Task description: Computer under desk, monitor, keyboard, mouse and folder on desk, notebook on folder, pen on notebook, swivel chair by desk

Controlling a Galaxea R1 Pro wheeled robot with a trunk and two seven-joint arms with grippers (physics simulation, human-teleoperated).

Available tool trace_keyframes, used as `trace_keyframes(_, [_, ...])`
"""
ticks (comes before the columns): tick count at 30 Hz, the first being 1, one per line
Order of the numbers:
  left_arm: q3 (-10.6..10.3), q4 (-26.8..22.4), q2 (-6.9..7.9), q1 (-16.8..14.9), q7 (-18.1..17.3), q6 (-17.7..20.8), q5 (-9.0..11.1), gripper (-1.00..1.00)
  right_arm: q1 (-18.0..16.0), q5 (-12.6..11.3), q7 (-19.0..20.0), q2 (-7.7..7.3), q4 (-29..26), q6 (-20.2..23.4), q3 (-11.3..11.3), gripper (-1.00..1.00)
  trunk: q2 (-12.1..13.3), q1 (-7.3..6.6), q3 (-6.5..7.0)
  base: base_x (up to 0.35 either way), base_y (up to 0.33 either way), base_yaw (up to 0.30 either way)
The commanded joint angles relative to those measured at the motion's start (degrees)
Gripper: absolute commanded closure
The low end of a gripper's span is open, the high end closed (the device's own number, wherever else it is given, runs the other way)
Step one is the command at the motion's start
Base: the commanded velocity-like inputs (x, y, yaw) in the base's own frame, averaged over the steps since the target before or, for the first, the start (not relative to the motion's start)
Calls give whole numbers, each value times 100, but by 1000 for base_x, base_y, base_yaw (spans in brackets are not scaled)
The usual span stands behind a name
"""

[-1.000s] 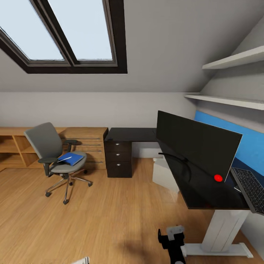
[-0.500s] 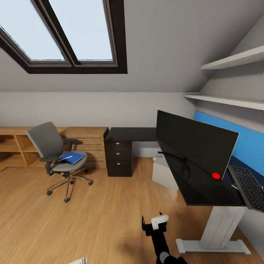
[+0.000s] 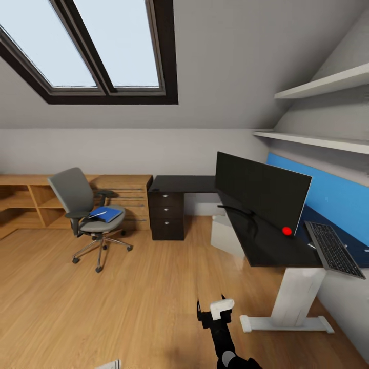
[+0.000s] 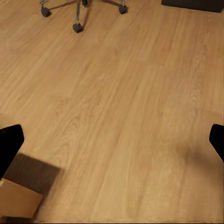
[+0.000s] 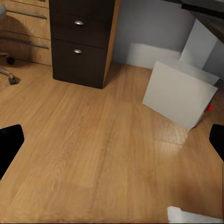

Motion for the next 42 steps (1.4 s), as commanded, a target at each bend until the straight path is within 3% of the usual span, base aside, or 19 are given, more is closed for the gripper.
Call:
trace_keyframes(1, [-18,-6,3,0,19,-22,60,-100,-4,-22,-39,1,1,-6,48,-100,-4,-3,-5,-314,-103,0])
trace_keyframes(17, [-8,-6,9,0,32,-18,60,-100,-4,-21,-39,1,1,-4,42,-100,-4,-3,-5,-244,-232,0])
trace_keyframes(33, [35,33,70,0,18,28,82,-100,-4,-29,-78,-8,-18,2,16,-100,-4,-3,-5,-35,-333,0])
trace_keyframes(36, [78,44,213,0,2,185,172,-100,-4,-40,-87,-8,-29,15,2,-100,-4,-3,-5,-1,-345,0])
trace_keyframes(42, [87,-12,295,3,23,415,449,-100,-4,-75,-97,-12,-44,266,-28,-100,-4,-3,-5,0,-169,0])
